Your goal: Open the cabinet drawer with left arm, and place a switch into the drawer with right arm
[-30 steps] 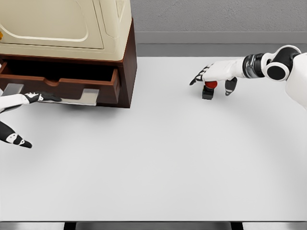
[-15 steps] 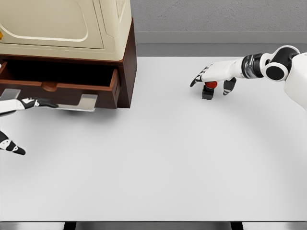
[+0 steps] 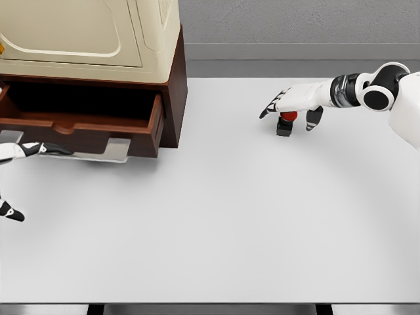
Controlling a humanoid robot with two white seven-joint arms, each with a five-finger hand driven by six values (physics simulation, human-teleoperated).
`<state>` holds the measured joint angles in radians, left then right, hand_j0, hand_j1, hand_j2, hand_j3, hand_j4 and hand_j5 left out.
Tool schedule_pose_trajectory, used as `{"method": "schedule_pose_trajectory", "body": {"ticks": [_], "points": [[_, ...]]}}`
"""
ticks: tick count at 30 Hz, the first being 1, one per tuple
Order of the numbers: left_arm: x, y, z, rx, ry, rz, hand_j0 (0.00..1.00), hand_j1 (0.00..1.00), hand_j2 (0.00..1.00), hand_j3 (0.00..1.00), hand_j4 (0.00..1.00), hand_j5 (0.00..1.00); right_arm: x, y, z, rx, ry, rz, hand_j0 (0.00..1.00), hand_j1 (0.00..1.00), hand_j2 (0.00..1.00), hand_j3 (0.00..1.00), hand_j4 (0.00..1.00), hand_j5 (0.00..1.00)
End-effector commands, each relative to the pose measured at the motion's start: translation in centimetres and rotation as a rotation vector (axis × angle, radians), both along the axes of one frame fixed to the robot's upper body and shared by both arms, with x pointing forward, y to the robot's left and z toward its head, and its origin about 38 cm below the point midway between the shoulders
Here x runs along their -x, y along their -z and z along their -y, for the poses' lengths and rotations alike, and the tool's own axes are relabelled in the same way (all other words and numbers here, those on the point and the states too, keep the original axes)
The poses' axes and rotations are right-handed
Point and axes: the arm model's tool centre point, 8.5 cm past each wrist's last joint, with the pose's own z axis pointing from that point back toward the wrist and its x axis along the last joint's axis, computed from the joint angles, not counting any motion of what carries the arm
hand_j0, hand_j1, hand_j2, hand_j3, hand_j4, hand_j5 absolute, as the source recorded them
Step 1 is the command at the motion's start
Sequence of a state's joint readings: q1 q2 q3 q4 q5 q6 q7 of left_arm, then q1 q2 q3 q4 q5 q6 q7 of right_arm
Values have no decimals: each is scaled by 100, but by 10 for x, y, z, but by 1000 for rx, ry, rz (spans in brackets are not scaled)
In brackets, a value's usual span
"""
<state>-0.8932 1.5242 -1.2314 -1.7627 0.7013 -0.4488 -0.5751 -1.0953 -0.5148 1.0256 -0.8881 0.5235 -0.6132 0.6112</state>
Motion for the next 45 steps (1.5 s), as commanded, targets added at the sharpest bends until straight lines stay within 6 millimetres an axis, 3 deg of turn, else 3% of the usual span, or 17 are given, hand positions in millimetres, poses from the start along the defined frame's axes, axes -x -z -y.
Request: {"method": "schedule_pose_trajectory", "body": {"ticks": [1, 14, 19, 28, 31, 34, 36, 40, 45], "points": [[3, 8, -8, -93, 11, 7, 100, 100, 100, 100, 100, 100, 0, -1, 0, -5, 4, 1, 97, 97, 97, 97, 97, 97], [0, -1, -9, -63, -7, 21, 100, 100, 100, 100, 100, 100, 0, -1, 0, -5, 4, 1, 95, 95, 95, 95, 95, 95], [0, -8, -12, -56, -19, 32, 100, 100, 100, 100, 100, 100, 0, -1, 0, -7, 4, 1, 71, 71, 71, 71, 71, 71], [0, -43, -20, 15, -56, 68, 100, 100, 100, 100, 100, 100, 0, -1, 0, -7, 4, 1, 69, 69, 69, 69, 69, 69], [5, -65, -35, 45, -111, 99, 100, 100, 100, 100, 100, 100, 0, -1, 0, -7, 4, 1, 69, 69, 69, 69, 69, 69], [25, -85, -60, 10, -172, 133, 100, 100, 100, 100, 100, 100, 0, -1, 0, -7, 4, 1, 69, 69, 69, 69, 69, 69], [27, -82, -64, 5, -171, 131, 100, 100, 100, 100, 100, 100, 0, -1, 1, -6, 5, 0, 68, 68, 68, 68, 68, 68], [35, -62, -65, 22, -139, 97, 100, 100, 100, 100, 100, 100, 0, -1, 1, -11, 7, 0, 56, 56, 56, 56, 56, 56], [55, -12, -82, 18, -179, -49, 100, 100, 100, 100, 100, 100, 0, -1, 0, -14, 5, -2, 48, 48, 48, 48, 48, 48]]}}
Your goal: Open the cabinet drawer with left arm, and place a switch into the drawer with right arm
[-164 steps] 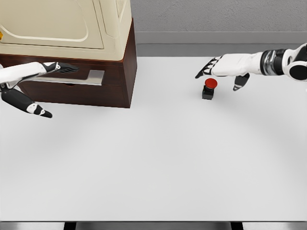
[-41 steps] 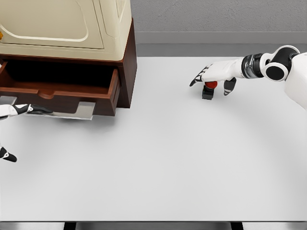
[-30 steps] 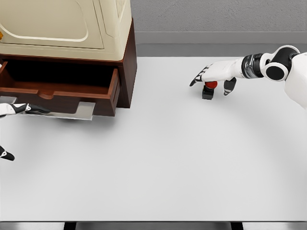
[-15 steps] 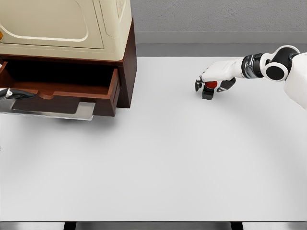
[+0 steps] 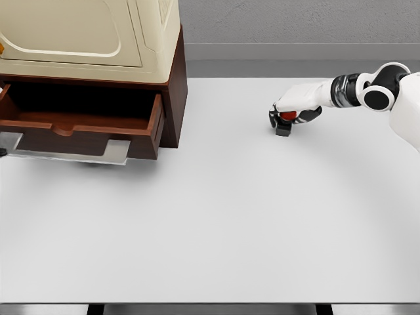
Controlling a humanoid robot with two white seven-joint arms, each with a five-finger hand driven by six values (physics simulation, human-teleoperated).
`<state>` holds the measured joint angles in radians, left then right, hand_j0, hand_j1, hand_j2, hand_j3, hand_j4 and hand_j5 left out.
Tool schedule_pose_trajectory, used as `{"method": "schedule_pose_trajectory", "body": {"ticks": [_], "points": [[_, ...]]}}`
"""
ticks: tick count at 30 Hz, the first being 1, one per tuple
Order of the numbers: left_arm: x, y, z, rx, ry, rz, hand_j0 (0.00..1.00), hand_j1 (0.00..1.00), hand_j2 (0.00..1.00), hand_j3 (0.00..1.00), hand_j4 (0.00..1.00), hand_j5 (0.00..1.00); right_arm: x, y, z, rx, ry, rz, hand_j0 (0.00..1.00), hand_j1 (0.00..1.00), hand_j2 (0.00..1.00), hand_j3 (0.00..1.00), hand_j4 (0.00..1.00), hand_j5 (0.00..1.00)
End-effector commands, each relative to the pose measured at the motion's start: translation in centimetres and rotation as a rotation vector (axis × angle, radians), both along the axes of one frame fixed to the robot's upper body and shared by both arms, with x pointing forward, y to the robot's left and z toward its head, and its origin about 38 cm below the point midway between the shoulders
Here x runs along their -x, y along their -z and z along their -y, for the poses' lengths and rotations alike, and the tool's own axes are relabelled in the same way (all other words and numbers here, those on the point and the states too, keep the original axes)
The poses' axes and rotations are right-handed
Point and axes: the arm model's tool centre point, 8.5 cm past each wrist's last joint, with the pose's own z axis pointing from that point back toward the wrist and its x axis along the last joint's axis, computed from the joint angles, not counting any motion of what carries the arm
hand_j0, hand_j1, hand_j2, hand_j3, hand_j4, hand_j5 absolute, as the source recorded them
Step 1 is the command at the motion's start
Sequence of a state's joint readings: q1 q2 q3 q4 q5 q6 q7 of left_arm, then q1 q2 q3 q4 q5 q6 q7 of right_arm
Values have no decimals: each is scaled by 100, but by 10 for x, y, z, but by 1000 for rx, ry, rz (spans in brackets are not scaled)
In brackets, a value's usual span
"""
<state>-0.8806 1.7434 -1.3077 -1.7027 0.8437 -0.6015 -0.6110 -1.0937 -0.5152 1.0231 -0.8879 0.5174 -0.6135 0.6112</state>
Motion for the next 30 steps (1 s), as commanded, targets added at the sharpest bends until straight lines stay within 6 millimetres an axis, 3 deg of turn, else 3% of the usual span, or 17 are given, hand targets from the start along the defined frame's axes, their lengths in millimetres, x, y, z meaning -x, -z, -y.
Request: {"method": "schedule_pose_trajectory", "body": {"ticks": [1, 9, 13, 18, 22, 25, 30], "points": [[10, 21, -12, 4, -39, -65, 100, 100, 100, 100, 100, 100, 0, -1, 0, -8, 3, 0, 48, 48, 48, 48, 48, 48], [20, 38, -18, -50, -32, -118, 100, 100, 100, 100, 100, 100, -1, -3, 1, -17, 7, 1, 44, 44, 44, 44, 44, 44], [7, 58, 6, -22, 52, -135, 100, 100, 100, 100, 100, 100, -1, -4, 1, -23, 9, 3, 43, 43, 43, 43, 43, 43], [-6, 73, 53, 34, 196, -134, 100, 100, 100, 100, 100, 100, -2, -12, -2, -59, 10, 11, 41, 41, 41, 41, 41, 41], [-14, 79, 69, 61, 238, -129, 100, 100, 100, 100, 100, 100, -3, -15, -6, -80, 4, 12, 41, 41, 41, 41, 41, 41], [-25, 83, 90, 98, 291, -111, 100, 100, 100, 100, 100, 100, 0, -21, -19, -97, -33, 24, 41, 41, 41, 41, 41, 41], [-30, 87, 105, 127, 326, -109, 100, 100, 100, 100, 100, 100, 14, -40, -46, -135, -136, 62, 41, 41, 41, 41, 41, 41]]}}
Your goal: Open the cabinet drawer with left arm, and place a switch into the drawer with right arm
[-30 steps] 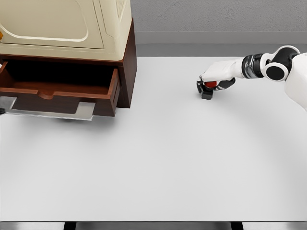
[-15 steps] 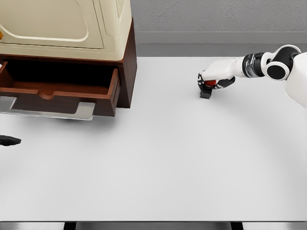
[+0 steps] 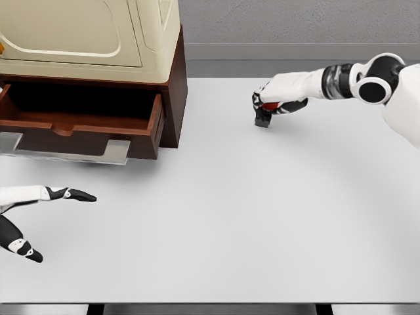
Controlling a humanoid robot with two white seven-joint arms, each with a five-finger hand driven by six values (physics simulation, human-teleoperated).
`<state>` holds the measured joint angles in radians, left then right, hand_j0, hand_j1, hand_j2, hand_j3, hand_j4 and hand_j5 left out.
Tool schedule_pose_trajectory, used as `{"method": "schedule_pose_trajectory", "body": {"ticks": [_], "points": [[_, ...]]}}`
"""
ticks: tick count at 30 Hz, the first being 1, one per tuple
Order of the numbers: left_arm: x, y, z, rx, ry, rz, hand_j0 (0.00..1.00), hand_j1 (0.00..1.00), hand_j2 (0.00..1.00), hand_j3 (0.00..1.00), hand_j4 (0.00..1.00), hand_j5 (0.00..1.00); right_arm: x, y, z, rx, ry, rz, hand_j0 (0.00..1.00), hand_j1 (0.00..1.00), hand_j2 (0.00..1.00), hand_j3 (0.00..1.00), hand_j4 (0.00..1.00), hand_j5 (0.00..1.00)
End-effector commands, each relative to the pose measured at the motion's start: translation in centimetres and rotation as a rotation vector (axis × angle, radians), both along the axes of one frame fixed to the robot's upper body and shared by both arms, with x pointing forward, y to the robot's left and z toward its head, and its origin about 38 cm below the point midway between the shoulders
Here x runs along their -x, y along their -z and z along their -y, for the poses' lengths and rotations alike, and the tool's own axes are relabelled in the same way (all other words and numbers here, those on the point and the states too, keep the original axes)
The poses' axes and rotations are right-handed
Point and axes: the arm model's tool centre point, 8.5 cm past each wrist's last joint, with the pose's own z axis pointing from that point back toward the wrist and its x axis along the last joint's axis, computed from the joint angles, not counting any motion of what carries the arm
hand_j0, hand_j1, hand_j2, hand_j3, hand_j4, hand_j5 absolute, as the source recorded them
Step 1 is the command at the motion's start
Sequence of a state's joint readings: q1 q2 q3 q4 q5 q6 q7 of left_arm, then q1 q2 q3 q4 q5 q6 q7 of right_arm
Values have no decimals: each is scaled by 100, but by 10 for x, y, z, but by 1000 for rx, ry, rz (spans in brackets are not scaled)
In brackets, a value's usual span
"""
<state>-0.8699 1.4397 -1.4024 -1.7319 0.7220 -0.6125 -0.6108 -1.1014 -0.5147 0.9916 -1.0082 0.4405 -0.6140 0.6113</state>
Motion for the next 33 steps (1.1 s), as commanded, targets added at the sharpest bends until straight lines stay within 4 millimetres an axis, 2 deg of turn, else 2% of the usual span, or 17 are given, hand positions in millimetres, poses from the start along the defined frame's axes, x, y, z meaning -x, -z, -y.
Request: {"method": "schedule_pose_trajectory", "body": {"ticks": [1, 4, 7, 11, 13, 18, 25, 29, 33], "points": [[-3, 2, 8, 22, 14, -1, 100, 100, 100, 100, 100, 100, 9, -12, -16, -22, -58, 26, 41, 41, 41, 41, 41, 41], [-4, 2, 11, 26, 19, -2, 100, 100, 100, 100, 100, 100, 15, -19, -28, -36, -99, 43, 41, 41, 41, 41, 41, 41], [-4, 3, 10, 26, 19, -3, 100, 100, 100, 100, 100, 100, 16, -37, -36, -51, -127, 74, 41, 41, 41, 41, 41, 41], [-4, 3, 10, 26, 19, -3, 100, 100, 100, 100, 100, 100, 23, -52, -55, -77, -186, 96, 41, 41, 41, 41, 41, 41], [-4, 3, 10, 26, 19, -3, 100, 100, 100, 100, 100, 100, 24, -61, -72, -82, -219, 114, 41, 41, 41, 41, 41, 41], [-4, 3, 11, 27, 20, -4, 100, 100, 100, 100, 100, 100, 38, -66, -97, -79, -302, 131, 41, 41, 41, 41, 41, 41], [-4, 3, 12, 29, 22, -4, 100, 100, 100, 100, 100, 100, 51, -94, -118, -114, -377, 172, 41, 41, 41, 41, 41, 41], [-4, 5, 13, 30, 23, -7, 100, 100, 100, 100, 100, 100, 59, -104, -149, -123, -443, 190, 41, 41, 41, 41, 41, 41], [-4, 5, 13, 30, 23, -7, 100, 100, 100, 100, 100, 100, 63, -115, -165, -131, -476, 208, 41, 41, 41, 41, 41, 41]]}}
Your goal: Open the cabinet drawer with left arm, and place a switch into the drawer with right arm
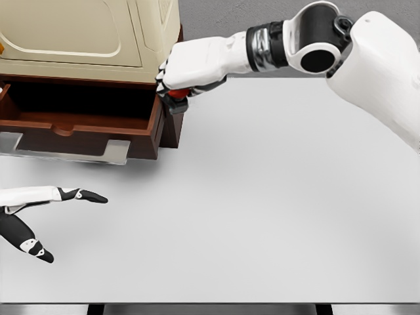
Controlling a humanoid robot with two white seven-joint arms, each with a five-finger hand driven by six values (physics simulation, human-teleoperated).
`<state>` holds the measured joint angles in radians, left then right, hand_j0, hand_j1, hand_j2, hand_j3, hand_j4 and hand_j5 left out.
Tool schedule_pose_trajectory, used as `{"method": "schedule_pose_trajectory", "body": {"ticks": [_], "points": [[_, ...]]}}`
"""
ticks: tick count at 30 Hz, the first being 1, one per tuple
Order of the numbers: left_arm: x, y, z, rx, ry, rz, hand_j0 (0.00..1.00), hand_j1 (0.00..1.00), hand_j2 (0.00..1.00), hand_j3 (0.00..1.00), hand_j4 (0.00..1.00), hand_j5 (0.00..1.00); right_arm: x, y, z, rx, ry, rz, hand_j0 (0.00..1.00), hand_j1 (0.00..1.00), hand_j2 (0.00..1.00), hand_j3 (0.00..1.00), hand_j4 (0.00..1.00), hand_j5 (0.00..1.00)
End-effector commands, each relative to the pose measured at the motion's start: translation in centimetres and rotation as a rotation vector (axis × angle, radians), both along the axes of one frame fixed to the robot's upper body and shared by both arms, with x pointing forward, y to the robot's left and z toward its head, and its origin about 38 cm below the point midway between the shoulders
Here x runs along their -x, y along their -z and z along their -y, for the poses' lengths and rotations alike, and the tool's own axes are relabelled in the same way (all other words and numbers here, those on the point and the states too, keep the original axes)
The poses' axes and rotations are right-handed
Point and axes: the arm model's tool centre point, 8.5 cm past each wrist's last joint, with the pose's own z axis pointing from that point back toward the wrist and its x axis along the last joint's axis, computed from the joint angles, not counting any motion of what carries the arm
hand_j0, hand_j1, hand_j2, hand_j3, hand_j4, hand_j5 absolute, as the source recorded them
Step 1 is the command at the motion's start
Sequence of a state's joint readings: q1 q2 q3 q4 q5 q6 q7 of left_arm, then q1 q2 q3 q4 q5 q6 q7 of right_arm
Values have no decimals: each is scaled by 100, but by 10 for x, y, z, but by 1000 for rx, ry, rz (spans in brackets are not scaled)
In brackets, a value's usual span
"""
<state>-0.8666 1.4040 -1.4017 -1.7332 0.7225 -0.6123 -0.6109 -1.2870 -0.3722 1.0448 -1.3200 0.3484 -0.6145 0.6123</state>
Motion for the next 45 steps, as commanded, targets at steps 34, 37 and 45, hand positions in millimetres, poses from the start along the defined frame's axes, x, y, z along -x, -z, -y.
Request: {"method": "schedule_pose_trajectory", "body": {"ticks": [34, 37, 45], "points": [[-2, 1, 0, 2, -4, -2, 100, 100, 100, 100, 100, 100, -1, -2, -123, -19, -72, -63, 49, 49, 49, 49, 49, 49], [-2, 1, 0, 2, -4, -2, 100, 100, 100, 100, 100, 100, -5, -1, -121, -14, -56, -62, 57, 57, 57, 57, 57, 57], [-1, 2, 0, 2, -4, -4, 100, 100, 100, 100, 100, 100, -6, -2, -122, 8, -50, -23, 100, 100, 100, 100, 100, 100]]}}
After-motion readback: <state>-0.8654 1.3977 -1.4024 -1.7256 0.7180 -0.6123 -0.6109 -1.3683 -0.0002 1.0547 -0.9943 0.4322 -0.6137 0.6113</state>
